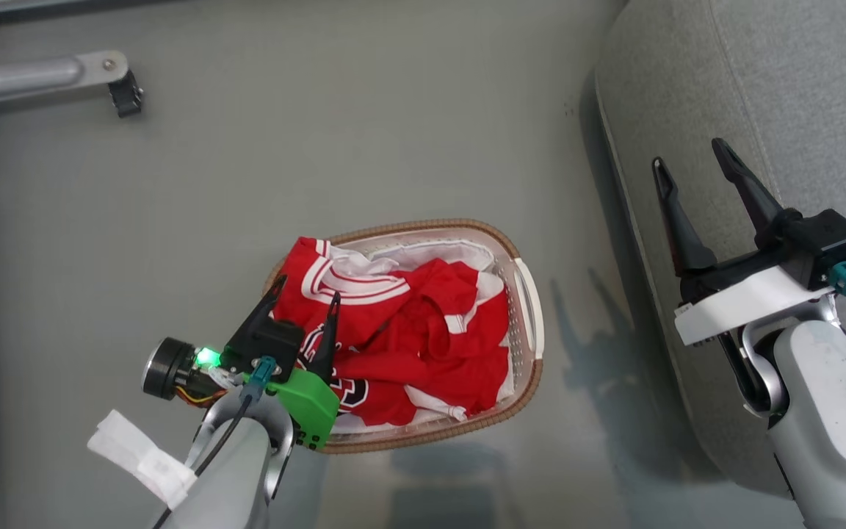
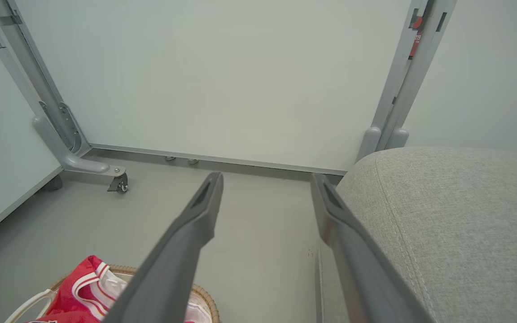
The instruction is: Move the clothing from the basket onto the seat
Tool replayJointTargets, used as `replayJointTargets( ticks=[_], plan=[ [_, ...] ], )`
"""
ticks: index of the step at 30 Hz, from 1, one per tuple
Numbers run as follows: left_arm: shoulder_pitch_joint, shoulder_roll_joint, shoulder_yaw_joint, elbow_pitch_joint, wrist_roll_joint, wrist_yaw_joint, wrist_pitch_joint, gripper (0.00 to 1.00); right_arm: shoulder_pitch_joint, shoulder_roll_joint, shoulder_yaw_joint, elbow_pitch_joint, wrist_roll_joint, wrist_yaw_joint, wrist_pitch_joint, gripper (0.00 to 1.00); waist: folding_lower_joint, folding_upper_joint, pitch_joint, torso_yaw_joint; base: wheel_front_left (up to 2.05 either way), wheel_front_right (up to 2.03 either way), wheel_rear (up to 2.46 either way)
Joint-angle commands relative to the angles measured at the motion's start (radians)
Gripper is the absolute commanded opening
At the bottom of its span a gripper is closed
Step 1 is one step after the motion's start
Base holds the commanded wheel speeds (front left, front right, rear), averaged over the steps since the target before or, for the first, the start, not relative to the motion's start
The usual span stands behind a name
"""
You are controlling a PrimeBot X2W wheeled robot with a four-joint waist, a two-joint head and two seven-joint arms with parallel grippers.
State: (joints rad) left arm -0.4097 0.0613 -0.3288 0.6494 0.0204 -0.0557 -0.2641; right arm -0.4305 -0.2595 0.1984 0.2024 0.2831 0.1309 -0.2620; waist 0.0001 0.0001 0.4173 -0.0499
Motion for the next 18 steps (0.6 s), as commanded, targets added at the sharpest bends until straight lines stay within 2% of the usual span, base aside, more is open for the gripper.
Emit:
replayJointTargets(
  ticks=[1, 10, 14, 18],
  plan=[
    [-0.048, 0.004, -0.006, 0.039, 0.011, -0.002, -0.001, 1.0, -0.019, -0.001, -0.003, -0.007, 0.008, 0.0, -0.004, 1.0, -0.0001, -0.0001, 0.154, -0.075, 0.0, 0.0, 0.0],
    [-0.261, 0.001, -0.094, 0.39, 0.089, 0.022, 0.008, 1.0, -0.051, 0.021, -0.001, -0.016, 0.017, 0.0, -0.004, 1.0, -0.0001, -0.0001, 0.267, -0.122, 0.0, 0.0, 0.0],
    [-0.348, -0.003, -0.135, 0.524, 0.117, 0.036, 0.086, 1.0, -0.061, 0.037, 0.008, -0.013, 0.019, 0.0, -0.004, 1.0, -0.0001, -0.0001, 0.31, -0.142, 0.0, 0.0, 0.0],
    [-0.419, -0.006, -0.18, 0.585, 0.157, 0.065, 0.157, 1.0, -0.076, 0.05, 0.018, -0.019, 0.025, 0.0, -0.004, 1.0, -0.0001, -0.0001, 0.347, -0.164, 0.0, 0.0, 0.0]
  ],
)
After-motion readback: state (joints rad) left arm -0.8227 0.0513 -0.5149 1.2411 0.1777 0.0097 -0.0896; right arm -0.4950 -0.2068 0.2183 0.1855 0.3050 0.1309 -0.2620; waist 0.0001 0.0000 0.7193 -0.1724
